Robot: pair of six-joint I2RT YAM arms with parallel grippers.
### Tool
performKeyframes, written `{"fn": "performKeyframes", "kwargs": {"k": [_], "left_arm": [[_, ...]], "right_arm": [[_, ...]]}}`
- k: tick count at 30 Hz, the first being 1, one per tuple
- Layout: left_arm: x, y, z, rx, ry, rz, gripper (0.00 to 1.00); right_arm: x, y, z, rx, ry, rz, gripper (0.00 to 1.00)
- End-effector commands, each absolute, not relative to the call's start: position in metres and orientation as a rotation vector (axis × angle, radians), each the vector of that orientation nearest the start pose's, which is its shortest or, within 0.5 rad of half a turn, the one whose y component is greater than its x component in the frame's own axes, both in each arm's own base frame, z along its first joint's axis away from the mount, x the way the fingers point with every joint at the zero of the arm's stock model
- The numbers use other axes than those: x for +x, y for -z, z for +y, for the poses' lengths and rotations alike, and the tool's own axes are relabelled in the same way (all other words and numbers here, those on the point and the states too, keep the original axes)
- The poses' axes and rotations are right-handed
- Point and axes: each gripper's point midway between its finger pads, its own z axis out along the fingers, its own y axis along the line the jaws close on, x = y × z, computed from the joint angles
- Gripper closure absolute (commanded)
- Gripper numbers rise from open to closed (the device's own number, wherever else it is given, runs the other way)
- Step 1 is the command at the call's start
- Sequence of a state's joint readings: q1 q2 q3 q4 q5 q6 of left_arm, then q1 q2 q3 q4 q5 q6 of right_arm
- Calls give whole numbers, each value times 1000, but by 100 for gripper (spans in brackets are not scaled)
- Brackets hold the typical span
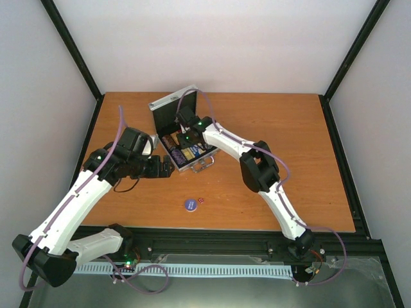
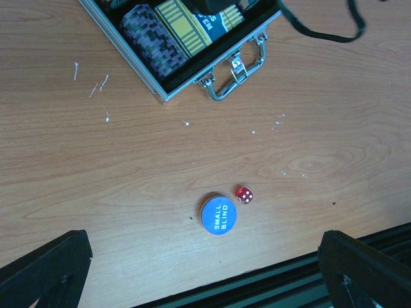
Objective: Pack up texas hold em set
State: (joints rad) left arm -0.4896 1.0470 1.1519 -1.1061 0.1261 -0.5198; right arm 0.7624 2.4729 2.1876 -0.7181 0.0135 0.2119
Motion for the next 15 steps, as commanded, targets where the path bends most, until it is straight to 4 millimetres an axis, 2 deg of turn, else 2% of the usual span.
{"fn": "performKeyframes", "kwargs": {"k": [1,3,4,5,8,11,12,15], "left_arm": [[224,-234,-141,1,538,2613,0],[224,-236,-142,8,536,2611,0],[225,-236,-142,11,535,2612,0],[225,-237,-142,12,532,2612,0],[226,-240,-142,9,537,2609,0],[225,-245,-143,9,558,2593,0],[224,-246,-144,11,563,2588,0],[222,-244,-144,25,564,2593,0]], "right_arm": [[421,-124,418,-735,-376,2444,57],[403,-128,413,-764,-352,2457,54],[391,-121,406,-783,-327,2485,51],[380,-126,402,-794,-322,2488,47],[345,-115,380,-810,-301,2554,36],[310,-102,356,-835,-290,2610,5],[298,-99,351,-851,-293,2622,1],[264,-86,337,-883,-277,2669,0]]}}
